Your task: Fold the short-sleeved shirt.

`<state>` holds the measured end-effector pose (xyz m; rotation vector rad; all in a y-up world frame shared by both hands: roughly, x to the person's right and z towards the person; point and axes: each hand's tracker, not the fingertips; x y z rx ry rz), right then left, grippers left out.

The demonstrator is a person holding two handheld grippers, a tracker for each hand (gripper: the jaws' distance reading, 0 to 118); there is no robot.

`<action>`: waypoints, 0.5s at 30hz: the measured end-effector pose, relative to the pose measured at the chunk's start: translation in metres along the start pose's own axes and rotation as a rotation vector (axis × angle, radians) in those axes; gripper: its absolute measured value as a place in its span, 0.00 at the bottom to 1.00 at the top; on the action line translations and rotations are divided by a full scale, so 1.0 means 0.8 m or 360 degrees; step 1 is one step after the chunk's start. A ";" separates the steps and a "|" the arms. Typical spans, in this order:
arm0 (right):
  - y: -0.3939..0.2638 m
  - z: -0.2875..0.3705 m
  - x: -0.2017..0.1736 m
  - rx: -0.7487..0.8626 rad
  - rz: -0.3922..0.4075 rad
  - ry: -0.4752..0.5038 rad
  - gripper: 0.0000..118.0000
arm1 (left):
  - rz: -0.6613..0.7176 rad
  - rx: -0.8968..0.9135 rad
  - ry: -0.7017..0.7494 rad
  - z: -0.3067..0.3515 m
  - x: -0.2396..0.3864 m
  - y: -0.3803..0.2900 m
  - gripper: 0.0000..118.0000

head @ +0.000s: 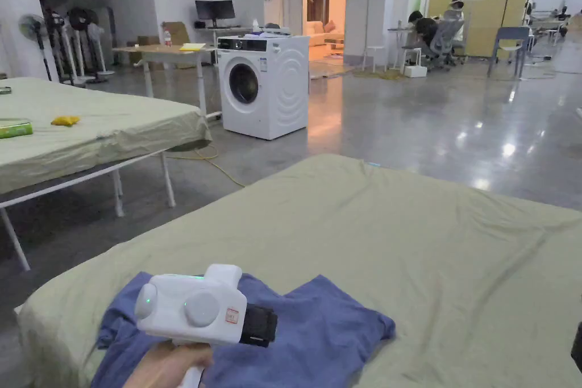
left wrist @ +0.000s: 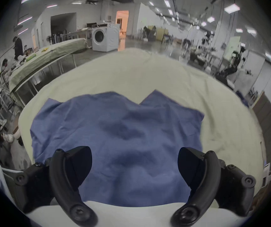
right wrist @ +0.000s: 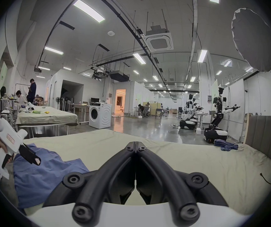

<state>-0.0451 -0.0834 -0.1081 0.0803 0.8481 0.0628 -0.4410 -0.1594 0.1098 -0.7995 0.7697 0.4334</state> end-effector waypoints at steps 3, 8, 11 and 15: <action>-0.004 -0.006 -0.001 -0.0014 0.0016 -0.0010 0.02 | 0.0031 -0.0138 -0.0073 -0.045 0.010 -0.001 0.97; -0.011 -0.012 -0.002 -0.0042 0.0052 -0.0020 0.02 | -0.0066 -0.0257 0.0059 -0.093 0.029 -0.025 0.97; -0.014 -0.012 0.000 -0.0051 0.0067 -0.0028 0.02 | -0.0233 -0.0107 0.0083 -0.082 0.042 -0.031 0.84; -0.014 -0.012 0.001 -0.0054 0.0077 -0.0041 0.02 | -0.0389 0.0113 0.0190 -0.045 0.055 -0.046 0.00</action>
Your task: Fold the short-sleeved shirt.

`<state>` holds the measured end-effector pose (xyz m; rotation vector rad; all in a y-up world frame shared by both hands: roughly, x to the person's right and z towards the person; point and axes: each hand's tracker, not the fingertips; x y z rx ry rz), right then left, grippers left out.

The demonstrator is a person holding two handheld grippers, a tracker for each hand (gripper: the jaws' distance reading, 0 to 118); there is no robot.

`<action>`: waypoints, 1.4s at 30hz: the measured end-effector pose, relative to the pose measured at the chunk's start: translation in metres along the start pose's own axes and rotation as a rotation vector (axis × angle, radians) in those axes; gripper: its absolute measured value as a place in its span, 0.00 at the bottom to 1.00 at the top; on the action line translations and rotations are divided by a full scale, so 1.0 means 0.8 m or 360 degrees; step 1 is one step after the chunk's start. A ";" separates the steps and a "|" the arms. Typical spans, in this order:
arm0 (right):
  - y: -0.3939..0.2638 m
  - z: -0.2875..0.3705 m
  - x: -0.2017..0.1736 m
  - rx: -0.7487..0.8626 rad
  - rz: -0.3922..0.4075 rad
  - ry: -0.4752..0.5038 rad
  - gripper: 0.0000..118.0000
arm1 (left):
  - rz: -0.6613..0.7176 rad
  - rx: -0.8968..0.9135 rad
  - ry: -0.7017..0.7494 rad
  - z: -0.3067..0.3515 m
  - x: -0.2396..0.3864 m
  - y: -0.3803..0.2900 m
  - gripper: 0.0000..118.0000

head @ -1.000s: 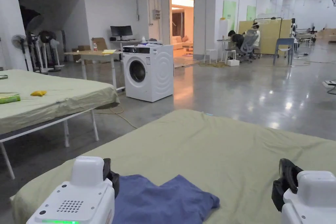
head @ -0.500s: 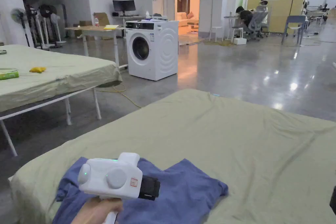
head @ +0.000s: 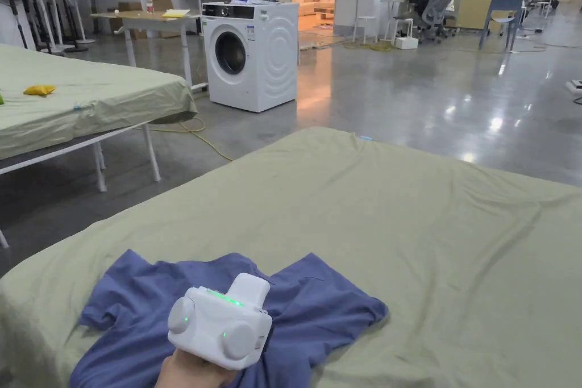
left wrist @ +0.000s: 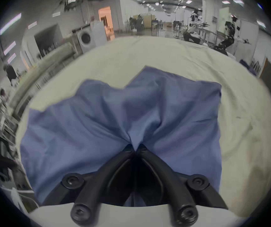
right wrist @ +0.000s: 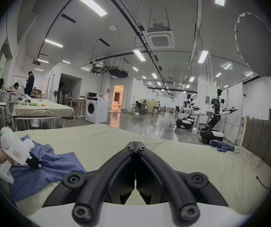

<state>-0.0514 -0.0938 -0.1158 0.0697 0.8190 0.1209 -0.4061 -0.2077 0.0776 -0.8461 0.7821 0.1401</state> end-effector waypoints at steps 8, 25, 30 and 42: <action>0.012 0.011 0.006 0.0043 -0.0002 -0.0013 0.02 | 0.0151 0.0251 -0.0120 0.043 -0.026 -0.011 0.00; 0.059 0.100 0.092 0.0287 -0.0098 -0.0251 0.02 | 0.0168 0.1442 -0.0388 0.314 0.055 0.085 0.00; 0.070 0.169 0.156 0.0333 -0.0011 -0.0470 0.02 | 0.0005 0.1617 -0.0866 0.367 0.180 0.128 0.00; 0.041 0.312 0.287 0.0238 0.0064 -0.0979 0.02 | -0.0580 0.1147 -0.1763 0.349 0.563 0.053 0.00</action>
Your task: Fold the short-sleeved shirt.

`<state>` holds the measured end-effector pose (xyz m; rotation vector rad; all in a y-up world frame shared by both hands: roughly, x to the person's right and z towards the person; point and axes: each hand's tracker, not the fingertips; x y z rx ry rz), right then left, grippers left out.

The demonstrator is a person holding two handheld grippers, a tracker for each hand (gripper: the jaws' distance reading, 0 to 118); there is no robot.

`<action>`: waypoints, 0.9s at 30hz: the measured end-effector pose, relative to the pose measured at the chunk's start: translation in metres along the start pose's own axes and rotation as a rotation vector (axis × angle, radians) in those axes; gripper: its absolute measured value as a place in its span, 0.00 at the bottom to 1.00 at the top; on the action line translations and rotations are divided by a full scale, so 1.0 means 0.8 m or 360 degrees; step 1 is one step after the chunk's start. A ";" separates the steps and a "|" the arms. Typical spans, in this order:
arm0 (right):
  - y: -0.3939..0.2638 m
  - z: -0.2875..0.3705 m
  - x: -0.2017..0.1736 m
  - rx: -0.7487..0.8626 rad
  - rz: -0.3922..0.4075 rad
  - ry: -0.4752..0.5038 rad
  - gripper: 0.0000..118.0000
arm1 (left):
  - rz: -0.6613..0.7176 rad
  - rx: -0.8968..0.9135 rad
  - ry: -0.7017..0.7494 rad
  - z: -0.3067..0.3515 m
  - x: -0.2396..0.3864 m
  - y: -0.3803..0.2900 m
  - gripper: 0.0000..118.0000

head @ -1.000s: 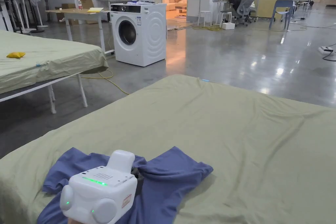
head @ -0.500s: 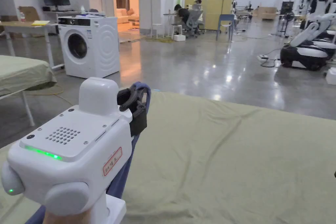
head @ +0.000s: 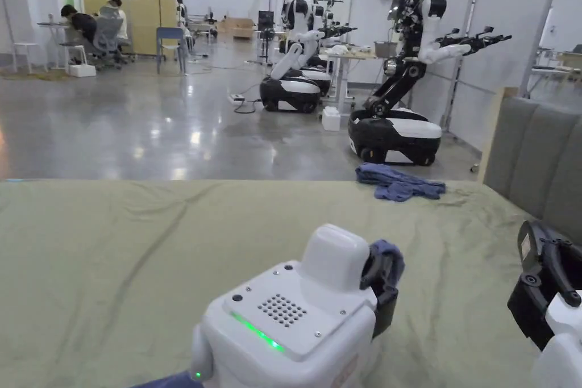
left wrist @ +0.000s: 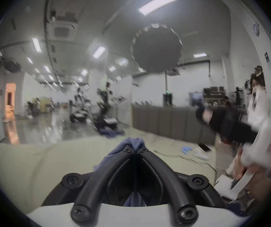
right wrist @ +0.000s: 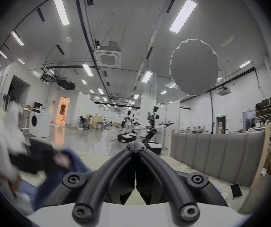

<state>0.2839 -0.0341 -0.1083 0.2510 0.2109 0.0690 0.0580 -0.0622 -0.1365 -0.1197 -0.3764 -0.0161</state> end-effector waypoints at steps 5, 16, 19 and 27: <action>-0.025 0.011 0.034 -0.0073 0.0001 -0.0062 0.02 | -0.0028 -0.0611 -0.0150 -0.105 0.065 -0.124 0.00; -0.048 0.015 0.058 -0.0153 -0.0035 -0.0109 0.02 | 0.0005 -0.1036 -0.0173 -0.147 0.082 -0.168 0.42; -0.042 0.019 0.056 -0.0134 -0.0039 -0.0082 0.02 | 0.0008 -0.0822 -0.0091 -0.100 0.050 -0.131 0.78; -0.038 0.021 0.021 -0.0081 -0.0132 0.0066 0.02 | 0.0191 0.0060 0.0753 0.166 -0.057 -0.025 0.81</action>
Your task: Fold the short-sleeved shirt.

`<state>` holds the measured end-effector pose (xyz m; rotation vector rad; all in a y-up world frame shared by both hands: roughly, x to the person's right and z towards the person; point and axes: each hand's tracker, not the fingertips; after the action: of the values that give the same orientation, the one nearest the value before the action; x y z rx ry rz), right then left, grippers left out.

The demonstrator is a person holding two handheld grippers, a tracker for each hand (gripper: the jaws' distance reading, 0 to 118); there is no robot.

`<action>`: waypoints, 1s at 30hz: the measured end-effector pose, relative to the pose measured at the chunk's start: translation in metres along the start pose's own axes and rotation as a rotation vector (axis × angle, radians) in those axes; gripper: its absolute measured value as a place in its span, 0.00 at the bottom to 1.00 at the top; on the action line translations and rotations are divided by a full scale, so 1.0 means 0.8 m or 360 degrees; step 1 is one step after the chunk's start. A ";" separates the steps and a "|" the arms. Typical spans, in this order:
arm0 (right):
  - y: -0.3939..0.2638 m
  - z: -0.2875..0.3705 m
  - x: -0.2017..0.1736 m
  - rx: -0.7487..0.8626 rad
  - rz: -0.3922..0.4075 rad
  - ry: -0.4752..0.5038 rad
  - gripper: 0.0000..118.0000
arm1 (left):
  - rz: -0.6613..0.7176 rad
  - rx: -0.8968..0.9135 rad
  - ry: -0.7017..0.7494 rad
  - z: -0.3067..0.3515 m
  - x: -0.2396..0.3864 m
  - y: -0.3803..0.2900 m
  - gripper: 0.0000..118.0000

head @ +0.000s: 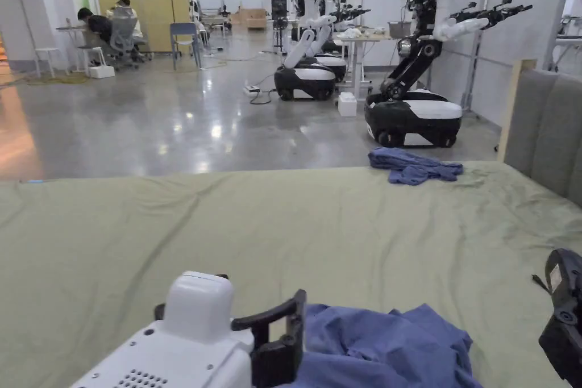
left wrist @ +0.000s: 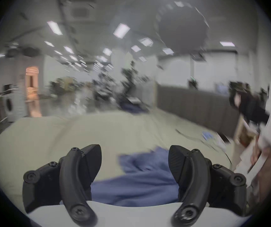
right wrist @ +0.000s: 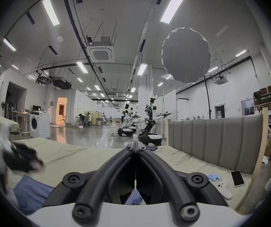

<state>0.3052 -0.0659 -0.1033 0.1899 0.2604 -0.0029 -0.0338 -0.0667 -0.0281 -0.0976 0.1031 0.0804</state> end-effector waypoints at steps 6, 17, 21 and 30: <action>-0.010 0.005 -0.040 0.0005 -0.0045 0.0140 0.02 | -0.0100 0.0452 0.0713 0.128 -0.066 0.014 0.00; -0.014 0.017 -0.073 -0.0064 -0.0019 0.0227 0.02 | -0.0138 0.0168 0.0765 0.161 -0.094 -0.002 0.00; -0.013 0.018 -0.074 -0.0077 0.0002 0.0237 0.02 | -0.0090 -0.0178 0.0673 0.148 -0.108 -0.006 0.00; -0.023 0.020 -0.071 -0.0136 0.0019 0.0249 0.02 | 0.0083 -0.1336 0.0278 0.100 -0.139 -0.078 0.00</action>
<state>0.2539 -0.0883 -0.0772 0.1065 0.4149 0.0350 -0.1310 -0.1288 0.0691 -0.9417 0.2419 0.1635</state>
